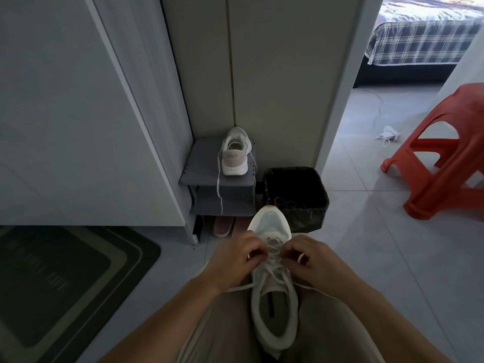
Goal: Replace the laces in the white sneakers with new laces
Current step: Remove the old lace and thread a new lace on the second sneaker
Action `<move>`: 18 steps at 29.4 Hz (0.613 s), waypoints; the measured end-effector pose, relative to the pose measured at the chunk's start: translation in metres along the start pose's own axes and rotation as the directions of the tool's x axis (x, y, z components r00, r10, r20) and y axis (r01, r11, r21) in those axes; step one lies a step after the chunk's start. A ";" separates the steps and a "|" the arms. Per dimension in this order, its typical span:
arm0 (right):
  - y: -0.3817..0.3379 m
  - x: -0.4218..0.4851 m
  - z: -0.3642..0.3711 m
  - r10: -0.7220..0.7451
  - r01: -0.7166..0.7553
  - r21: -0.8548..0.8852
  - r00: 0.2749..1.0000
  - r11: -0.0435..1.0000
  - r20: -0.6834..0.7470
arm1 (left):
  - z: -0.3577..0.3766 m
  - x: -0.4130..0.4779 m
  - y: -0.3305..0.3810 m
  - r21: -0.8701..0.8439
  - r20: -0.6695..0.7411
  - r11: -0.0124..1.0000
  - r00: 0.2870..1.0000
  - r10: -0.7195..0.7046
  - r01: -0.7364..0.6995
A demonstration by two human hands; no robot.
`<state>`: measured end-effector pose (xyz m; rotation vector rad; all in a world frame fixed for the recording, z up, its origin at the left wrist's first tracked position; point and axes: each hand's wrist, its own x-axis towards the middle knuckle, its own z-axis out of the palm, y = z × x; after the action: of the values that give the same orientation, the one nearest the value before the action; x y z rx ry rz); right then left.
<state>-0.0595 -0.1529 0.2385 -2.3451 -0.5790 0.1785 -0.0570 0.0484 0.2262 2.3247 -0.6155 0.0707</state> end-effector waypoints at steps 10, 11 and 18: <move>-0.003 -0.008 -0.004 -0.024 0.024 0.007 0.999 1.000 0.047 | 0.000 -0.014 0.001 -0.146 0.080 0.988 0.996 -0.032 0.043; -0.004 -0.009 -0.005 -0.005 0.005 0.006 0.998 1.000 0.068 | -0.001 -0.012 0.001 -0.122 0.101 0.992 0.995 -0.027 0.039; -0.011 0.004 -0.011 0.191 -0.217 0.116 0.961 0.969 0.201 | -0.004 -0.007 0.000 -0.265 0.177 0.932 0.962 -0.207 0.250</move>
<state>-0.0571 -0.1505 0.2543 -2.2648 -0.3976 0.5248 -0.0628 0.0542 0.2278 2.1140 -0.3906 -0.2835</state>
